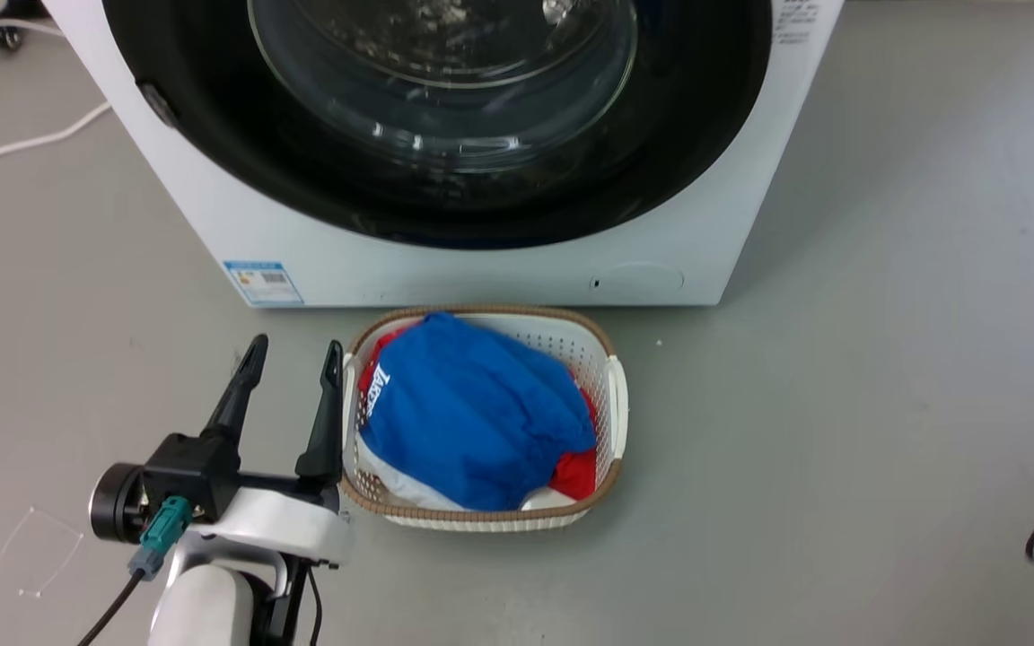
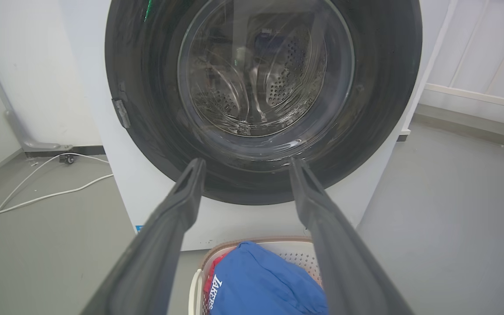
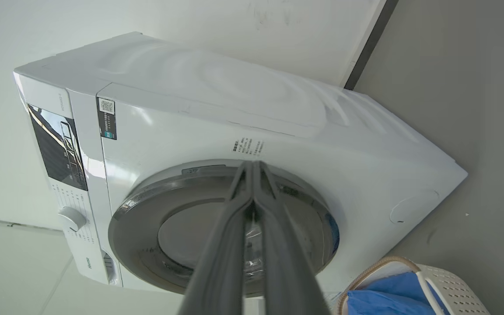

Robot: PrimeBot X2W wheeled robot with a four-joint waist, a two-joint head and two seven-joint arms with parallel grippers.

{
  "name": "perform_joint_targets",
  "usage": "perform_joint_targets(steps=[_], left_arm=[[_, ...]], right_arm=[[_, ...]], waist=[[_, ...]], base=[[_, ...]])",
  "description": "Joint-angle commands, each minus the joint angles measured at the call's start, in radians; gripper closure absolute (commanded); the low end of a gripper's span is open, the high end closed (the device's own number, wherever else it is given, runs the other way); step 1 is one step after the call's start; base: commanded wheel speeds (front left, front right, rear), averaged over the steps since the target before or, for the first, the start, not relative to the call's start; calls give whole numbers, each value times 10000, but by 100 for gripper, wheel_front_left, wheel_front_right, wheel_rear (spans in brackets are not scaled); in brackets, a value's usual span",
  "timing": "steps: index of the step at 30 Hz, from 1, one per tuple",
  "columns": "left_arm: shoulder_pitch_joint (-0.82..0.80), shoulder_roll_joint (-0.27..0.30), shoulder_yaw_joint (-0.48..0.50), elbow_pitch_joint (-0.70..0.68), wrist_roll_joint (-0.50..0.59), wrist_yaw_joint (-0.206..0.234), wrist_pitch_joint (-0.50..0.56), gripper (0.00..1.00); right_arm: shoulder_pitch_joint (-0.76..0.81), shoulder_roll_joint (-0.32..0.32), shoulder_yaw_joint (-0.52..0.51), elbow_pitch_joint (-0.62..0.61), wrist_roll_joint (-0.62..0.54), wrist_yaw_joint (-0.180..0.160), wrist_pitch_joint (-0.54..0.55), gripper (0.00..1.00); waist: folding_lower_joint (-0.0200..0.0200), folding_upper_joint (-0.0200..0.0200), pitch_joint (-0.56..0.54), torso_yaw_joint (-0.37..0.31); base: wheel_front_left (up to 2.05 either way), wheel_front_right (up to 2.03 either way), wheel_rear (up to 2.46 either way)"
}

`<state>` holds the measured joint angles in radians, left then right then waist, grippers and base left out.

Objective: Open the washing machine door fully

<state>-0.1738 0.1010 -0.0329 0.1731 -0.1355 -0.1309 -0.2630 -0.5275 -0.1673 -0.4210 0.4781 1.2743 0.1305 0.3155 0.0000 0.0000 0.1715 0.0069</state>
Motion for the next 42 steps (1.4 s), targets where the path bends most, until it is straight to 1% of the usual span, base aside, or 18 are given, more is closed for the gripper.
perform_joint_targets(steps=[1, 3, 7, 9, 12, 16, 21, 28, 38, 42], left_arm=[[-176, 0, -39, -69, 53, 4, -25, 0], [-323, -13, -102, -158, 54, 4, -25, 0], [-654, -16, -247, -360, 23, 4, -25, 0], [-827, -21, -312, -469, 8, 4, -25, 0], [-1058, -50, -412, -660, -23, 4, -25, 0], [-1284, -104, -469, -879, -48, 4, -25, 0], [-1512, -230, -623, -1009, -163, 4, -25, 0], [-1757, -313, -833, -1094, -145, 4, -25, 0], [-2089, -345, -950, -1188, -170, 4, -25, 0], [-2166, -360, -924, -1246, -149, 4, -25, 0]], right_arm=[[-506, -166, -110, 280, 129, 4, 280, 100], [-1247, -407, -238, 857, 250, 4, 893, 100], [-2721, -897, -282, 1813, 15, 4, 2003, 100], [-3490, -1040, -306, 2193, -95, 4, 2443, 100], [-4572, -1200, -149, 2665, -562, 4, 2965, 100], [-5874, -1164, 91, 3114, -1222, 4, 3626, 100], [-7170, -1070, 357, 3549, -2242, 4, 4094, 100], [-8286, -706, 474, 3598, -3433, 3, 4573, 100], [-9366, -308, -302, 3690, -4909, 4, 4848, 100], [-9700, -108, -550, 3735, -5343, 3, 5305, 100]], waist=[[0, 0, 336, 136], [0, 0, 583, 224], [0, 0, 1141, 398], [0, 0, 1422, 471], [0, 0, 1821, 590], [0, 0, 2262, 698], [0, 0, 2692, 862], [0, 0, 3140, 1119], [0, 0, 3777, 1430], [0, 0, 4037, 1435]], base=[[0, 0, 0], [0, 0, 0], [0, 0, 0], [0, 0, 0], [0, 0, 0], [0, 0, 0], [0, 0, 0], [0, 0, 0], [0, 0, 0], [0, 0, 0]])
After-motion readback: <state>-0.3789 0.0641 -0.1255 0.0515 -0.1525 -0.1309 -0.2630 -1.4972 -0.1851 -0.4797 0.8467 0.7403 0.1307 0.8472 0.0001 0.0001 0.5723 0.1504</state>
